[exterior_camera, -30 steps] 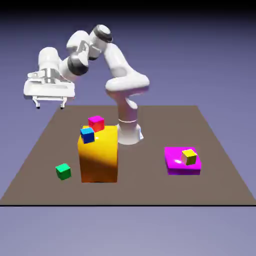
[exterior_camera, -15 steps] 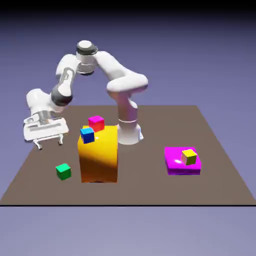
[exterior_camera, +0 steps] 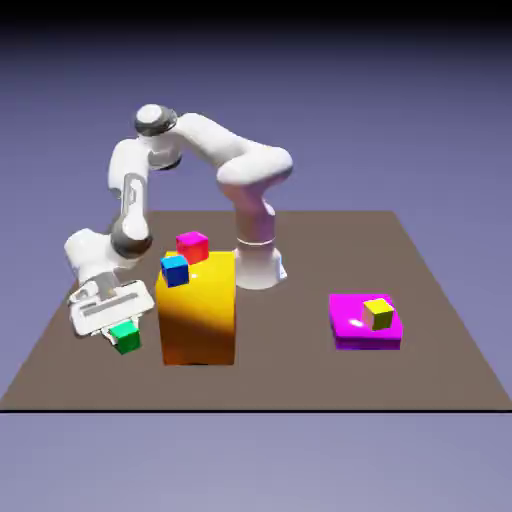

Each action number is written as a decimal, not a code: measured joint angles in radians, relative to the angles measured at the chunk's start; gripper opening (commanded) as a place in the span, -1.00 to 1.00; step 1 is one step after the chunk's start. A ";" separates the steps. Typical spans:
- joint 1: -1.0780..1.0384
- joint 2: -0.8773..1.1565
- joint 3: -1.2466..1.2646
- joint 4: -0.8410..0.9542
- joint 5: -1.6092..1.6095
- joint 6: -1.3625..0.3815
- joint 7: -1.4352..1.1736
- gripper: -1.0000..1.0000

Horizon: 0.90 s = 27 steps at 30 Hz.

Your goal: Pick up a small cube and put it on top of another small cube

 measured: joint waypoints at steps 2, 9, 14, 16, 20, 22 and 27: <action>-0.053 0.015 0.072 -0.022 0.045 -0.041 -0.006 -1.00; -0.233 0.063 0.325 -0.102 0.207 -0.174 -0.028 -1.00; -0.361 0.097 0.507 -0.159 0.322 -0.270 -0.044 -1.00; -0.413 0.111 0.579 -0.181 0.368 -0.308 -0.050 -1.00; -0.515 0.138 0.724 -0.227 0.461 -0.384 -0.062 -1.00; -0.567 0.152 0.796 -0.250 0.507 -0.422 -0.069 -1.00; -0.695 0.186 0.978 -0.306 0.623 -0.518 -0.084 -1.00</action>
